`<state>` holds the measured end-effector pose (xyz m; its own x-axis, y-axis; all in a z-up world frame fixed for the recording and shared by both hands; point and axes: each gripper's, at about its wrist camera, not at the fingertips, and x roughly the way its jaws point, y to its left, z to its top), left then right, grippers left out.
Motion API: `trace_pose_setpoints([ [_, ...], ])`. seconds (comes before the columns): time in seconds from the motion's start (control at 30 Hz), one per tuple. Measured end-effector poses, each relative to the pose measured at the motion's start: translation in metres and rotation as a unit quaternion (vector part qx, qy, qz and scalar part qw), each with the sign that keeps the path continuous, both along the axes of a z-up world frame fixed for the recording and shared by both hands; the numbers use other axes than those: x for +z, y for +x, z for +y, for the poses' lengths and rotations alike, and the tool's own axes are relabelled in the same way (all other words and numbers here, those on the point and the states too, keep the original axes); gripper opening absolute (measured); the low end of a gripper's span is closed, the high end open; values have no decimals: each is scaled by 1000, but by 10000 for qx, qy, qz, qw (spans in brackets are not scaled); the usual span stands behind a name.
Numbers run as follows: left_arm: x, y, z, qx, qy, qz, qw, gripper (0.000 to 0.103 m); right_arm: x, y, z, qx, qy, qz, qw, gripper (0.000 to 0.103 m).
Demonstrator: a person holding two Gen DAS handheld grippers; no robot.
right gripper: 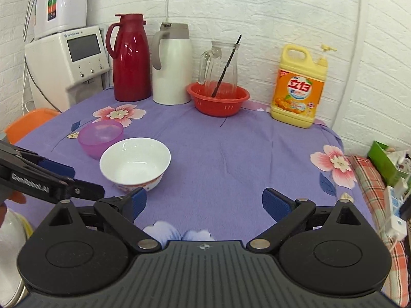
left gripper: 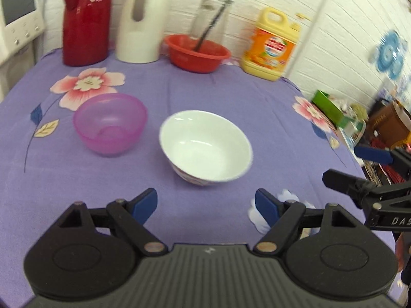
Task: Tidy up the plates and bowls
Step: 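Move the left tool toward the white red-patterned bowl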
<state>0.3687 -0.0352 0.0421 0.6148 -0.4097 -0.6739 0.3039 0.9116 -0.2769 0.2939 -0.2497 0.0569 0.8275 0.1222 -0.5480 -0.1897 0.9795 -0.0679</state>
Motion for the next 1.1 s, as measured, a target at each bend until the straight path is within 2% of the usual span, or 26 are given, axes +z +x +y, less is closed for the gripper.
trace_pose_setpoints([
  [0.2, -6, 34, 12, 504, -223, 240, 9982, 80, -17, 47, 9, 377, 289, 341, 9983, 103],
  [0.3, -12, 45, 17, 677, -297, 409, 9964, 80, -22, 67, 19, 729, -8, 351, 9967, 103],
  [0.4, -15, 49, 16, 771, -191, 438, 9959, 80, -23, 78, 26, 1128, -190, 244, 9931, 103],
  [0.53, -13, 54, 15, 967, -263, 454, 9939, 80, -22, 96, 24, 1571, 144, 299, 9870, 103],
  [0.73, -12, 67, 17, 1454, -740, 460, 9855, 80, -34, 110, 16, 1455, 361, 598, 9869, 103],
  [1.0, -25, 80, 1, 1668, -677, 894, 9796, 80, -53, 124, 20, 1295, 632, 890, 9855, 103],
  [1.1, -27, 81, -3, 1723, -557, 871, 9796, 80, -62, 131, 18, 1262, 907, 1070, 9820, 103],
])
